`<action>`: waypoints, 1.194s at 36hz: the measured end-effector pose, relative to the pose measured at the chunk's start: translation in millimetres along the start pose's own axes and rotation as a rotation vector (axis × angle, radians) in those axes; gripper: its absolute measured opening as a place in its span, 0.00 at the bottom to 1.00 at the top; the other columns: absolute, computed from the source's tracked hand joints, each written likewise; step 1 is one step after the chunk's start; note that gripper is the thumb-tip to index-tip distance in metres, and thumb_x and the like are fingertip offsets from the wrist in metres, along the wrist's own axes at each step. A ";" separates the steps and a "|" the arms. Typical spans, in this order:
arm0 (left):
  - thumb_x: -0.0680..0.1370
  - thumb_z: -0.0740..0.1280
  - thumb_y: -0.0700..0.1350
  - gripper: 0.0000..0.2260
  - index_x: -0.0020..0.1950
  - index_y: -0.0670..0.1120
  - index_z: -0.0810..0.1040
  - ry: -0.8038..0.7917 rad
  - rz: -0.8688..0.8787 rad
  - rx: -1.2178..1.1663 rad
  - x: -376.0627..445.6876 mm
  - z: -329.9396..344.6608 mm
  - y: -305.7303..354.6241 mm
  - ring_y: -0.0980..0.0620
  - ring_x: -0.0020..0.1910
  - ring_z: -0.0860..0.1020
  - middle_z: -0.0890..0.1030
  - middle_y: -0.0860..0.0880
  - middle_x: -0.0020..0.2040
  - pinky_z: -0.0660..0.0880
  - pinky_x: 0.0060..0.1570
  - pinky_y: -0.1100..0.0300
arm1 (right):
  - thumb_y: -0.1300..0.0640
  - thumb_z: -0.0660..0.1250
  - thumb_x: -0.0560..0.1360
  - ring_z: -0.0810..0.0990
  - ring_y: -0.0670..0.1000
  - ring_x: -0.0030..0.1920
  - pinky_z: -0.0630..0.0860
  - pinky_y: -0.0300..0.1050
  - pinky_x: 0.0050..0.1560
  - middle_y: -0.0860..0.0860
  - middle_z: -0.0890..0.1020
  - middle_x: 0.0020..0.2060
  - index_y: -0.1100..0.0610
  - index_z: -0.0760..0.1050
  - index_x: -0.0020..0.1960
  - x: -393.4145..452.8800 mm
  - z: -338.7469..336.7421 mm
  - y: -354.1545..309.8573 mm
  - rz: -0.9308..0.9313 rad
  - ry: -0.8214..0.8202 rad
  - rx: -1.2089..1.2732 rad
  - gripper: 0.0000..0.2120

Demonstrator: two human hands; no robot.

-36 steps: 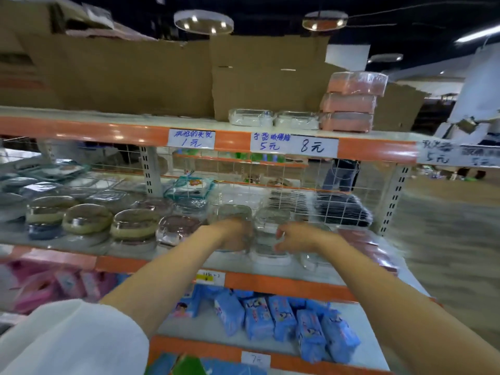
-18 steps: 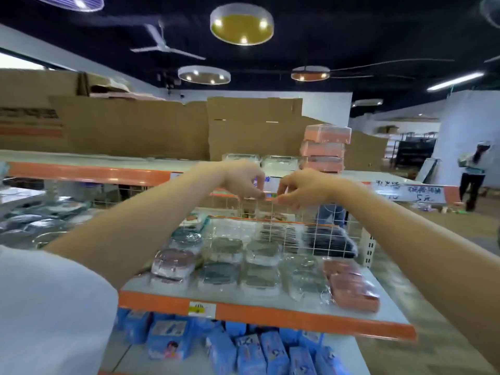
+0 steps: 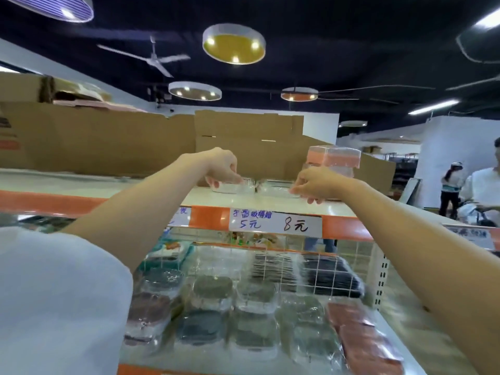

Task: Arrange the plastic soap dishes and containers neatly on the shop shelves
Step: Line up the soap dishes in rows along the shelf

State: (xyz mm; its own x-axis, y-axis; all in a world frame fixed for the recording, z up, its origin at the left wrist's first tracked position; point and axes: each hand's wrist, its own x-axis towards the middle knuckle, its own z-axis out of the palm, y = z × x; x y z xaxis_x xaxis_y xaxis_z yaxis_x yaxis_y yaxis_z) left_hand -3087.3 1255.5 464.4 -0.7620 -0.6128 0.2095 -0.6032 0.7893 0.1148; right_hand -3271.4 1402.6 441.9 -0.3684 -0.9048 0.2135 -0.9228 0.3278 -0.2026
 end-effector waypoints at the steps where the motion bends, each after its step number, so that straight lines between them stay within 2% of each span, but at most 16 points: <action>1: 0.79 0.64 0.54 0.17 0.56 0.39 0.76 0.001 -0.015 0.005 9.3 -0.5 -4.9 0.51 0.41 0.82 0.80 0.45 0.48 0.78 0.37 0.61 | 0.50 0.62 0.80 0.83 0.58 0.47 0.81 0.51 0.49 0.59 0.83 0.46 0.64 0.77 0.54 9.4 0.2 1.6 0.017 0.001 -0.006 0.17; 5: 0.79 0.64 0.53 0.19 0.56 0.37 0.77 -0.003 -0.064 0.016 47.1 -1.5 -26.7 0.51 0.40 0.82 0.81 0.45 0.45 0.80 0.40 0.59 | 0.49 0.62 0.80 0.84 0.57 0.44 0.80 0.51 0.51 0.58 0.84 0.43 0.65 0.80 0.50 52.3 2.4 11.9 0.079 0.022 -0.049 0.19; 9: 0.79 0.63 0.54 0.18 0.52 0.39 0.79 -0.033 -0.136 0.046 79.0 0.8 -46.8 0.47 0.43 0.83 0.83 0.42 0.45 0.81 0.46 0.55 | 0.49 0.61 0.80 0.81 0.55 0.37 0.80 0.49 0.44 0.56 0.81 0.38 0.63 0.76 0.43 92.4 5.5 20.9 0.171 0.041 -0.063 0.17; 13: 0.79 0.60 0.56 0.18 0.45 0.41 0.75 -0.019 -0.211 0.072 103.3 5.7 -60.0 0.48 0.34 0.82 0.81 0.44 0.39 0.80 0.49 0.51 | 0.51 0.57 0.82 0.78 0.54 0.34 0.79 0.48 0.45 0.55 0.78 0.35 0.62 0.72 0.39 115.9 7.3 24.5 0.277 0.031 -0.074 0.19; 15: 0.80 0.58 0.57 0.19 0.44 0.41 0.73 -0.027 -0.251 0.065 111.0 8.6 -61.7 0.48 0.33 0.80 0.79 0.45 0.39 0.80 0.51 0.51 | 0.51 0.56 0.83 0.76 0.53 0.33 0.76 0.46 0.44 0.55 0.77 0.35 0.62 0.71 0.41 124.3 8.6 25.2 0.311 0.032 -0.082 0.18; 19: 0.81 0.52 0.61 0.27 0.60 0.38 0.72 -0.076 -0.307 0.037 124.5 18.7 -58.4 0.43 0.42 0.79 0.77 0.41 0.55 0.78 0.52 0.53 | 0.48 0.55 0.83 0.77 0.53 0.31 0.74 0.44 0.39 0.54 0.77 0.34 0.62 0.72 0.43 136.7 11.8 25.0 0.359 0.002 -0.102 0.20; 21: 0.81 0.49 0.62 0.30 0.69 0.39 0.69 -0.106 -0.343 0.012 130.2 25.1 -55.6 0.41 0.51 0.79 0.74 0.40 0.63 0.75 0.54 0.53 | 0.45 0.54 0.83 0.77 0.53 0.33 0.74 0.44 0.42 0.54 0.77 0.37 0.62 0.74 0.49 140.0 15.4 23.0 0.365 -0.034 -0.114 0.20; 23: 0.82 0.48 0.62 0.31 0.73 0.40 0.64 -0.133 -0.376 0.004 132.8 29.9 -52.7 0.40 0.63 0.74 0.70 0.40 0.69 0.71 0.60 0.51 | 0.44 0.53 0.82 0.76 0.52 0.36 0.74 0.46 0.46 0.54 0.77 0.40 0.62 0.74 0.57 143.3 20.3 21.7 0.361 -0.030 -0.135 0.22; 26: 0.82 0.46 0.62 0.31 0.76 0.41 0.59 -0.225 -0.423 -0.033 130.8 33.9 -51.1 0.42 0.71 0.66 0.65 0.41 0.73 0.65 0.67 0.52 | 0.44 0.53 0.82 0.73 0.50 0.31 0.73 0.46 0.46 0.53 0.75 0.37 0.60 0.73 0.56 148.6 26.4 20.5 0.381 -0.013 -0.104 0.21; 28: 0.81 0.46 0.63 0.32 0.77 0.41 0.56 -0.278 -0.439 -0.079 129.5 35.3 -53.4 0.42 0.68 0.70 0.66 0.41 0.73 0.66 0.67 0.52 | 0.43 0.53 0.82 0.73 0.50 0.29 0.74 0.47 0.46 0.53 0.76 0.35 0.60 0.71 0.48 151.8 29.8 20.1 0.414 -0.019 -0.065 0.20; 29: 0.81 0.46 0.64 0.33 0.77 0.42 0.56 -0.291 -0.449 -0.102 130.3 36.1 -55.7 0.41 0.63 0.74 0.68 0.40 0.71 0.69 0.64 0.52 | 0.43 0.54 0.82 0.73 0.50 0.29 0.74 0.47 0.47 0.52 0.76 0.34 0.59 0.69 0.44 153.4 30.8 20.0 0.418 -0.018 -0.050 0.20; 31: 0.79 0.49 0.67 0.36 0.77 0.43 0.56 -0.301 -0.470 -0.138 131.7 37.1 -61.5 0.42 0.50 0.77 0.73 0.40 0.61 0.74 0.58 0.53 | 0.43 0.56 0.81 0.73 0.50 0.29 0.74 0.46 0.46 0.51 0.75 0.33 0.57 0.68 0.38 155.0 30.5 18.1 0.421 -0.010 -0.039 0.20; 32: 0.78 0.50 0.68 0.37 0.77 0.43 0.56 -0.299 -0.477 -0.144 132.3 37.3 -64.5 0.42 0.48 0.77 0.74 0.40 0.58 0.75 0.57 0.53 | 0.44 0.57 0.80 0.72 0.50 0.29 0.73 0.45 0.44 0.51 0.75 0.32 0.56 0.68 0.37 155.8 29.3 16.6 0.425 -0.008 -0.023 0.19; 36: 0.76 0.54 0.70 0.39 0.77 0.43 0.58 -0.285 -0.535 -0.185 130.8 36.6 -78.0 0.42 0.53 0.80 0.77 0.40 0.57 0.75 0.60 0.52 | 0.44 0.62 0.78 0.70 0.51 0.25 0.68 0.42 0.33 0.52 0.74 0.28 0.58 0.69 0.35 157.4 26.6 13.7 0.440 0.000 0.073 0.20; 41: 0.75 0.58 0.69 0.39 0.73 0.40 0.63 -0.238 -0.621 -0.246 116.2 31.7 -96.2 0.43 0.51 0.80 0.76 0.42 0.46 0.75 0.58 0.54 | 0.38 0.61 0.77 0.73 0.52 0.31 0.72 0.45 0.43 0.53 0.75 0.34 0.58 0.72 0.38 159.4 37.2 9.8 0.458 0.007 0.119 0.23; 43: 0.76 0.55 0.69 0.38 0.74 0.42 0.61 -0.224 -0.624 -0.241 107.3 29.9 -94.6 0.44 0.45 0.77 0.76 0.42 0.45 0.74 0.52 0.57 | 0.35 0.56 0.78 0.78 0.54 0.35 0.76 0.46 0.46 0.54 0.78 0.39 0.59 0.77 0.52 156.5 41.9 6.7 0.475 -0.057 0.182 0.27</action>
State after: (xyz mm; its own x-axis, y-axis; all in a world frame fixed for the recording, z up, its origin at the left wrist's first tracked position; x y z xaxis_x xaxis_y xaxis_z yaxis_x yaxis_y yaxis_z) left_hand -3119.0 1113.9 446.9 -0.3362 -0.9268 -0.1673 -0.8941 0.2582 0.3659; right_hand -3330.6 1251.8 434.0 -0.7307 -0.6827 0.0065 -0.6188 0.6583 -0.4287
